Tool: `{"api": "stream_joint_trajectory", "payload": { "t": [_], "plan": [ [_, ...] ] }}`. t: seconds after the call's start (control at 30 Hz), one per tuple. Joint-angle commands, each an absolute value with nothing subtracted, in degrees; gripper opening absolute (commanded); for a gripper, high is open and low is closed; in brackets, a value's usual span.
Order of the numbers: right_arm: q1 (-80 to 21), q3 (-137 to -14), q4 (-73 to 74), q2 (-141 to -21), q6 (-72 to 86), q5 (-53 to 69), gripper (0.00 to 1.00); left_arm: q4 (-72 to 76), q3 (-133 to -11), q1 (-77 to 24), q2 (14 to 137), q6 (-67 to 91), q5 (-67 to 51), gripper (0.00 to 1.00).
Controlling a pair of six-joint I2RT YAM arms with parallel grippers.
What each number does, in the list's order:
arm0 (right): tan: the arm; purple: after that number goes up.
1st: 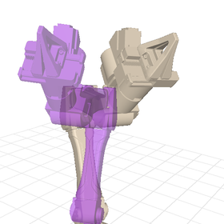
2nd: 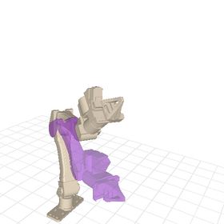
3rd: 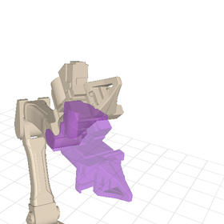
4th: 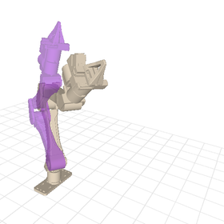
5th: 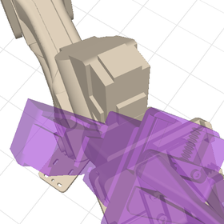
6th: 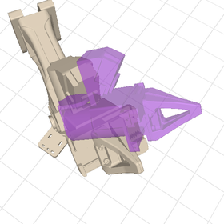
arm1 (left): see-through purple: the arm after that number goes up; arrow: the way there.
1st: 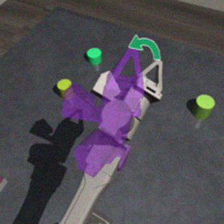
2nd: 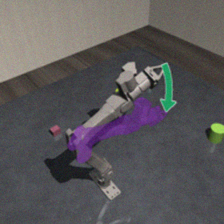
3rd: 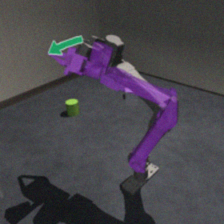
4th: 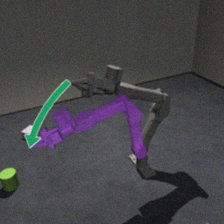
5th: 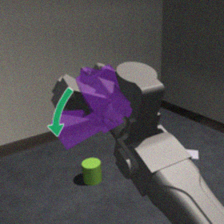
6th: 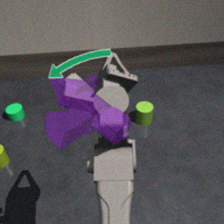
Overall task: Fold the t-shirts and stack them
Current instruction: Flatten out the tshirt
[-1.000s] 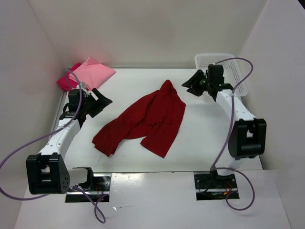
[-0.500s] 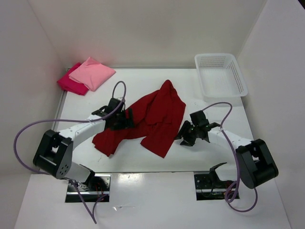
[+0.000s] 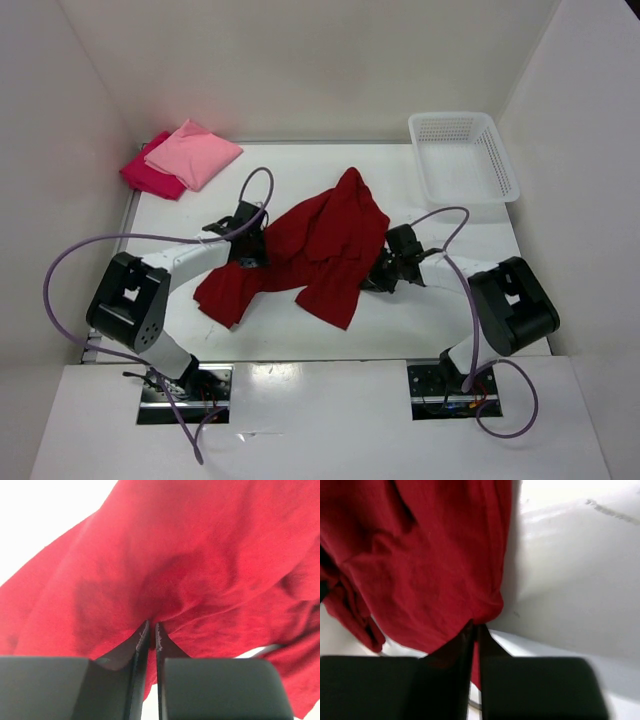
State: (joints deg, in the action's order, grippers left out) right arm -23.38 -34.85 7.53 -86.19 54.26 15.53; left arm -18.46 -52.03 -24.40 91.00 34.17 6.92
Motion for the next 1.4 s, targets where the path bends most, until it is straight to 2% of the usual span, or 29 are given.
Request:
{"api": "stream_joint_trajectory", "payload": {
  "t": [0.0, 0.07, 0.2, 0.33, 0.47, 0.5, 0.53, 0.6, 0.63, 0.67, 0.8, 0.9, 1.0, 1.03, 1.13, 1.2, 1.37],
  "plan": [
    [-23.82, -36.82, 9.21, -87.55, 53.35, 9.15, 0.04, -17.04, -57.2, -21.28, 86.14, 31.3, 6.25, 0.15],
    [-23.3, -36.83, 10.98, -84.22, 53.35, 7.65, 0.0, -17.92, -59.23, -18.83, 84.99, 29.36, 5.54, 0.14],
    [-18.82, -35.42, 15.02, -76.65, 53.35, 7.12, 0.0, -17.85, -64.15, -14.77, 85.51, 26.11, 4.39, 0.11],
    [-15.91, -34.9, 17.75, -72.34, 52.13, 6.42, 0.0, -16.44, -72.75, -12.83, 95.49, 21.28, 2.55, 0.1],
    [-14.68, -34.89, 20.65, -71.11, 51.59, 6.42, 0.0, -19.76, -88.65, -9.76, 108.52, 20.74, -3.32, 0.12],
    [-14.07, -34.89, 21.18, -70.58, 50.98, 6.42, 0.0, -23.17, -94.42, -9.76, 111.59, 20.74, -6.04, 0.17],
    [-13.54, -34.89, 21.96, -69.97, 50.98, 6.42, 0.0, -23.2, -94.48, -9.76, 111.62, 20.74, -9.2, 0.22],
    [-13.01, -34.11, 21.97, -67.51, 50.98, 6.42, 0.0, -20.14, -88.89, -11.86, 105.32, 21.8, -8.01, 0.41],
    [-13.01, -34.1, 21.45, -66.89, 51.5, 6.42, 0.0, -17.78, -81.37, -12.82, 102.6, 21.8, -6.95, 0.58],
    [-13.01, -34.1, 20.92, -66.88, 51.5, 6.94, 0.0, -17.75, -77.91, -13.79, 97.61, 21.8, -4.51, 0.64],
    [-12.48, -33.49, 18.82, -68.2, 51.5, 9.12, 0.01, -21.25, -62.26, -15.91, 85.04, 25.82, -0.54, 0.85],
    [-11.95, -32.96, 16.35, -69.78, 51.5, 11.16, 0.01, -24.68, -52.49, -15.91, 73.24, 35.04, 2.45, 0.91],
    [-11.95, -32.44, 15.03, -70.93, 50.98, 12.39, 0.01, -25.92, -42.41, -13.11, 60.24, 49.23, 0.1, 0.9],
    [-11.95, -32.43, 15.03, -70.32, 50.98, 12.39, 0.01, -27.41, -40.54, -11.62, 57.42, 52.79, 0.7, 0.82],
    [-11.95, -31.9, 15.03, -68.74, 50.37, 12.92, 0.02, -31.46, -35.53, -10.9, 48.02, 62.21, 1.57, 0.73],
    [-11.95, -31.9, 15.03, -68.73, 50.36, 13.79, 0.02, -34.44, -34.72, -10.37, 46.24, 65.9, 3.76, 0.62],
    [-11.95, -31.38, 13.62, -68.73, 49.83, 15.12, 0.02, -39.89, -31.47, -9.05, 44.83, 72.32, 3.44, 0.53]
  ]
}}
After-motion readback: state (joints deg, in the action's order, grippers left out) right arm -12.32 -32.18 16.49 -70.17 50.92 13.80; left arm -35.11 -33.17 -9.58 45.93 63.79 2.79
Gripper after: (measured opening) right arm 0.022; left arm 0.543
